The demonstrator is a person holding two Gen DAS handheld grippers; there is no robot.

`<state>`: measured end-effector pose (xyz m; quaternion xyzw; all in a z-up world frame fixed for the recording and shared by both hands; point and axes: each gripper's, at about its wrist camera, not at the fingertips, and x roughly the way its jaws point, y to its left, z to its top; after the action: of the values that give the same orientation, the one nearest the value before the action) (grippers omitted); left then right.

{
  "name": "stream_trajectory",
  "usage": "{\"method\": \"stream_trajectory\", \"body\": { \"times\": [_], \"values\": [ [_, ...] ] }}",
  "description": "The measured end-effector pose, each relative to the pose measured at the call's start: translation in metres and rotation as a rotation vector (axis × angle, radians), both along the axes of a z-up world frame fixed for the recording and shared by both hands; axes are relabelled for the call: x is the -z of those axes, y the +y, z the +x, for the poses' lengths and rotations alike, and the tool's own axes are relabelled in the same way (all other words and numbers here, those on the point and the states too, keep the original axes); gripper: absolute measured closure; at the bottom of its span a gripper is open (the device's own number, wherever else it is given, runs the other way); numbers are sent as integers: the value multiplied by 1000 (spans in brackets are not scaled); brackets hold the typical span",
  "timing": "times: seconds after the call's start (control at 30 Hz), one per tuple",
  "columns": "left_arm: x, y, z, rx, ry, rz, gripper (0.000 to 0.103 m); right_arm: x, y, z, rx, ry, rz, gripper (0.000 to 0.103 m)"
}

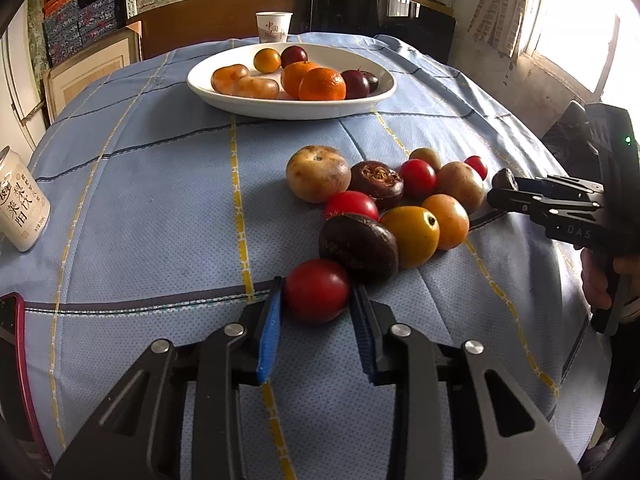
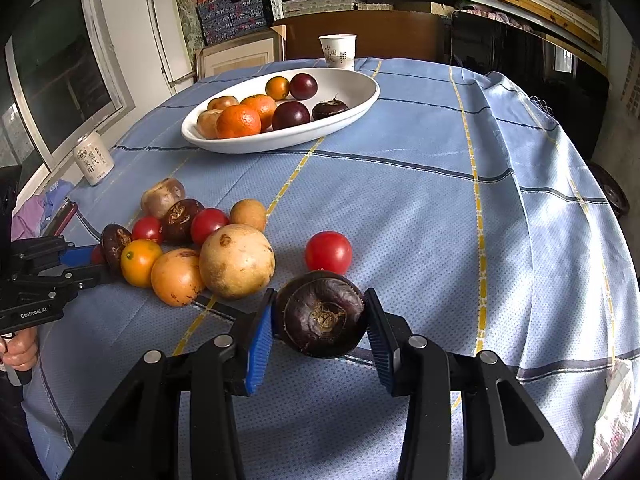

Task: Organize fruits
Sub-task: 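Carry the red tomato and dark brown fruit over the white plate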

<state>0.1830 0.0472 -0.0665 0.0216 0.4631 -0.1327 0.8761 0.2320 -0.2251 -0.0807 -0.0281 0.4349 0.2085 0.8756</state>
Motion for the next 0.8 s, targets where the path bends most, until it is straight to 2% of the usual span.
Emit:
{"method": "stream_trajectory", "body": {
  "times": [0.27, 0.57, 0.67, 0.8],
  "values": [
    [-5, 7, -1, -16, -15, -41, 71, -4, -4, 0, 1, -12, 35, 59],
    [-18, 11, -6, -50, -91, -65, 71, -20, 1, -12, -51, -109, 82, 59],
    [-22, 11, 3, -55, -102, -77, 71, -24, 6, -5, -112, -54, 194, 59],
    [-37, 9, 36, -72, -123, -65, 71, -42, 33, 14, -115, -88, 157, 59]
  ]
}}
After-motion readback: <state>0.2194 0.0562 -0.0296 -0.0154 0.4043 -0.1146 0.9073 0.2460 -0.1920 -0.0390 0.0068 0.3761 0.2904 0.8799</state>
